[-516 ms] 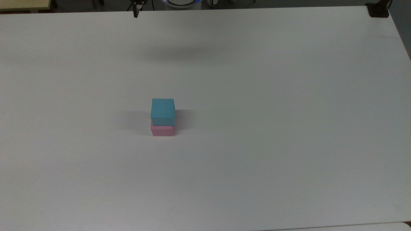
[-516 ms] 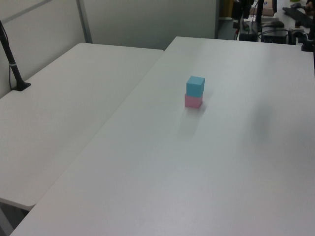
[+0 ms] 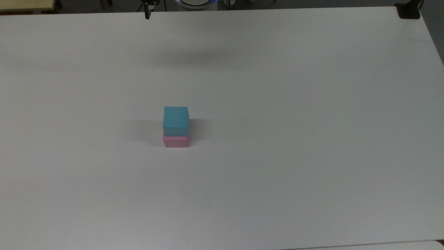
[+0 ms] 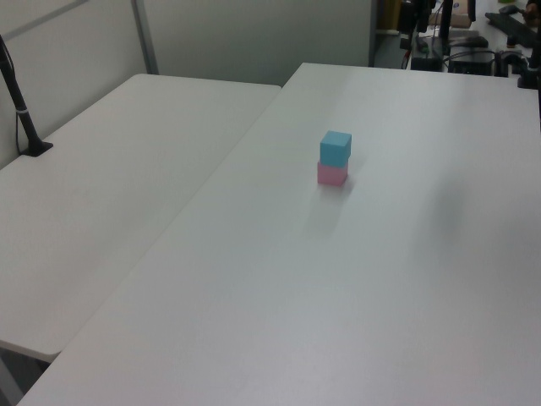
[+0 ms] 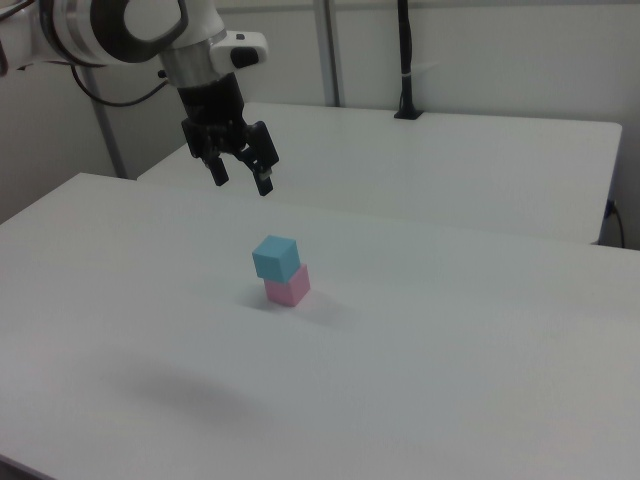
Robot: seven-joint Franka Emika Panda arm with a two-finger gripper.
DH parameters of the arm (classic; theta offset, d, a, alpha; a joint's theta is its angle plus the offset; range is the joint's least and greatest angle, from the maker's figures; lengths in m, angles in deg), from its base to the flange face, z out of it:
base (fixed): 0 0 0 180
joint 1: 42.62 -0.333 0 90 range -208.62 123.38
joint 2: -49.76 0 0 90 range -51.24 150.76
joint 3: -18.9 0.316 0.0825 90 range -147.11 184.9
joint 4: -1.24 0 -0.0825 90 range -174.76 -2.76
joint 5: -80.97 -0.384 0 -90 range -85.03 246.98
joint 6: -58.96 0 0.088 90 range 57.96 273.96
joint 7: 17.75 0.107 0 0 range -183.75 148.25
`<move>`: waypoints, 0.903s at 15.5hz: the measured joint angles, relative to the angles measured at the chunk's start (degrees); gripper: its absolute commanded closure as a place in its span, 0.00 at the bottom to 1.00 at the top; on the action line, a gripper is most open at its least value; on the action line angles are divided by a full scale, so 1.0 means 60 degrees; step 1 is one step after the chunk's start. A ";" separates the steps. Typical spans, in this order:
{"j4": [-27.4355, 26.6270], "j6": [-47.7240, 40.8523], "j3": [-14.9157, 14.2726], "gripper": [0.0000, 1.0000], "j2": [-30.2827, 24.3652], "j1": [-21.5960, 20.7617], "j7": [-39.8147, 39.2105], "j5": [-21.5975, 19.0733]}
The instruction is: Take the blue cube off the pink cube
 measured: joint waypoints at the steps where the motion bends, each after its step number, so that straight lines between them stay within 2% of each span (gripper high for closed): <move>1: 0.0000 0.0000 0.0000 0.00 0.0000 0.0000 0.0000 0.0000; 9: 0.0000 0.0000 0.0000 0.00 0.0000 0.0000 0.0000 -0.0132; 12: 0.0000 -0.0035 -0.0007 0.00 0.0000 0.0001 0.0070 -0.1259; 14: -0.0002 -0.0098 -0.0007 0.00 0.0000 -0.0005 0.0164 -0.1673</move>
